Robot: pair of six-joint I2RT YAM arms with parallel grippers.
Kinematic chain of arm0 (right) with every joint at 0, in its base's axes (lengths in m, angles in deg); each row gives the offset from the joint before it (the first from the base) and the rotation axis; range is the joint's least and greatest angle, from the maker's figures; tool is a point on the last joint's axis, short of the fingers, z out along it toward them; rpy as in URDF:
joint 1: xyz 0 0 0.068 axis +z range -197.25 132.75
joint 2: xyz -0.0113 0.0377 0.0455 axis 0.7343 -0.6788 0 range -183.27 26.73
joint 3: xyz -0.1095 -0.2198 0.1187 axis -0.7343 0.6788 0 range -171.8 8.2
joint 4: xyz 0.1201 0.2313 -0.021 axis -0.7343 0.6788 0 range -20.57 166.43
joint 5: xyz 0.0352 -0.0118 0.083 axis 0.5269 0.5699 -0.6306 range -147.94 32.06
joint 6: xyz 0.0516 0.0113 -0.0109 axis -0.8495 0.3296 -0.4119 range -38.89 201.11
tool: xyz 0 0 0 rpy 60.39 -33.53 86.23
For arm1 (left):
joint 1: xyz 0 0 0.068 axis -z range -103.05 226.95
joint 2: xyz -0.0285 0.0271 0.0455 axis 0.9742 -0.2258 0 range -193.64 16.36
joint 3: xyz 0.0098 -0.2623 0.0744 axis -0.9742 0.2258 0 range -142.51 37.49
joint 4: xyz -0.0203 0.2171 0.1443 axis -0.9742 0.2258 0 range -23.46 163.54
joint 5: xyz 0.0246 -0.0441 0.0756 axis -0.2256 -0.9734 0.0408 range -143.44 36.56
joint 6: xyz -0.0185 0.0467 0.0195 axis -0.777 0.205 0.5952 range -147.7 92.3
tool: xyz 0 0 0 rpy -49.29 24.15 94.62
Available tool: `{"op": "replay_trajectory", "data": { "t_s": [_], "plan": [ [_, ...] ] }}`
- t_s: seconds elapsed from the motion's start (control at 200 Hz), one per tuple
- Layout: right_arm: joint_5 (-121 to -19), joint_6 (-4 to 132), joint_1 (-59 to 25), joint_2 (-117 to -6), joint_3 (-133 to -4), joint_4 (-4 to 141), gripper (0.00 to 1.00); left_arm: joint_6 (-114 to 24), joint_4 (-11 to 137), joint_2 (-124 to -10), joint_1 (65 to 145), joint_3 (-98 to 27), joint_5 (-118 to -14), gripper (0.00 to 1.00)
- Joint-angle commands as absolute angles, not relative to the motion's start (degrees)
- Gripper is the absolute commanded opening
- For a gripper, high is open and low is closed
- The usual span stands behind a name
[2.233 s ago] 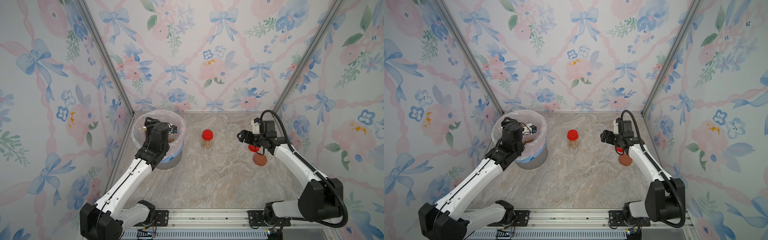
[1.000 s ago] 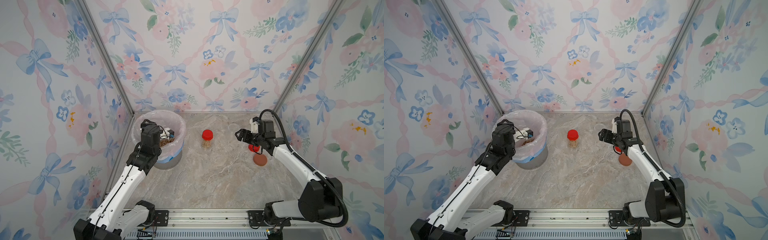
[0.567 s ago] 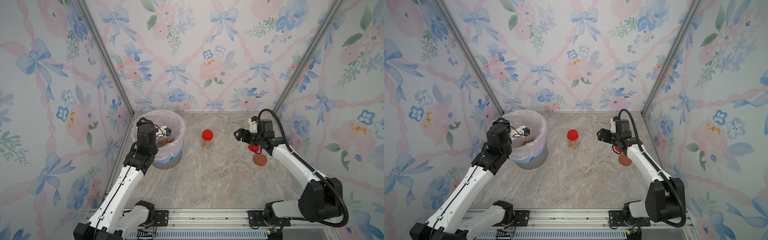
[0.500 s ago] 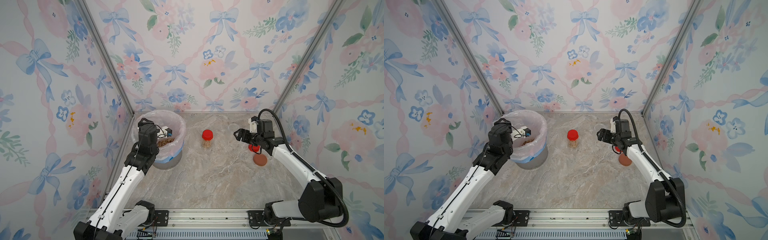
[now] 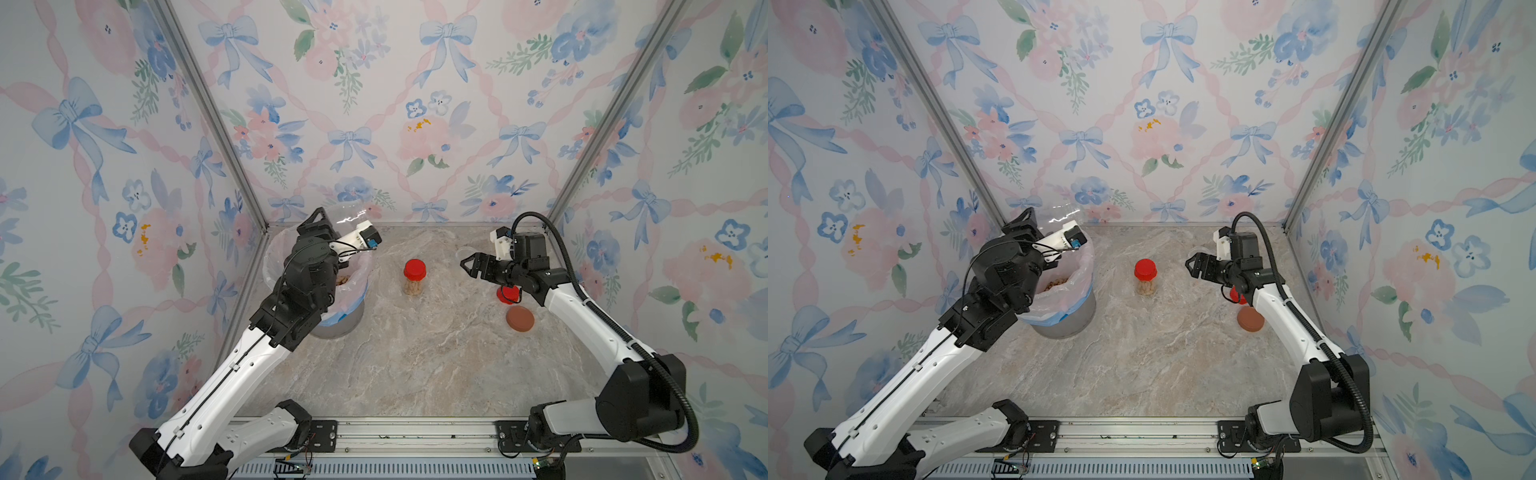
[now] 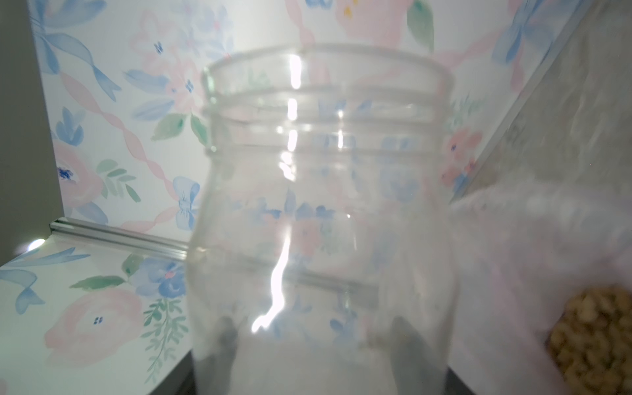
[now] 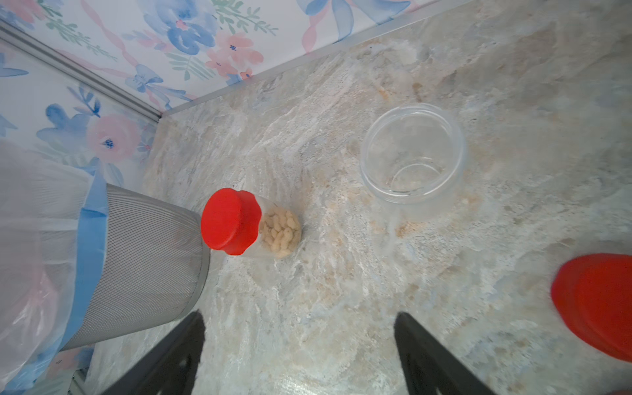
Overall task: Empty moldy peanuts from jars
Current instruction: Place the jar at the center of the board.
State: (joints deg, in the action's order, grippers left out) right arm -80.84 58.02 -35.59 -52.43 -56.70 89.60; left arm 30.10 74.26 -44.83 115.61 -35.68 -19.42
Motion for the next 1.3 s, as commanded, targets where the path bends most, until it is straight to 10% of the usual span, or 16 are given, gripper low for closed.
{"op": "replay_trajectory", "data": {
  "t_s": [0.0, 0.505, 1.295],
  "plan": [
    [-88.11, 58.81, -36.14, -47.29, -57.53, 91.28, 0.89, 5.26, 67.29, -46.42, 117.89, -35.93, -31.97, 0.1],
    [-90.22, 51.84, -30.72, -22.14, -44.75, 85.91, 0.94, -20.94, 38.73, -54.08, 127.89, -15.24, -40.97, 0.11],
    [-73.15, 58.57, -11.97, -29.92, -53.57, 83.59, 0.96, -27.0, 32.24, -57.6, 132.35, -8.39, -45.91, 0.13]
  ]
}}
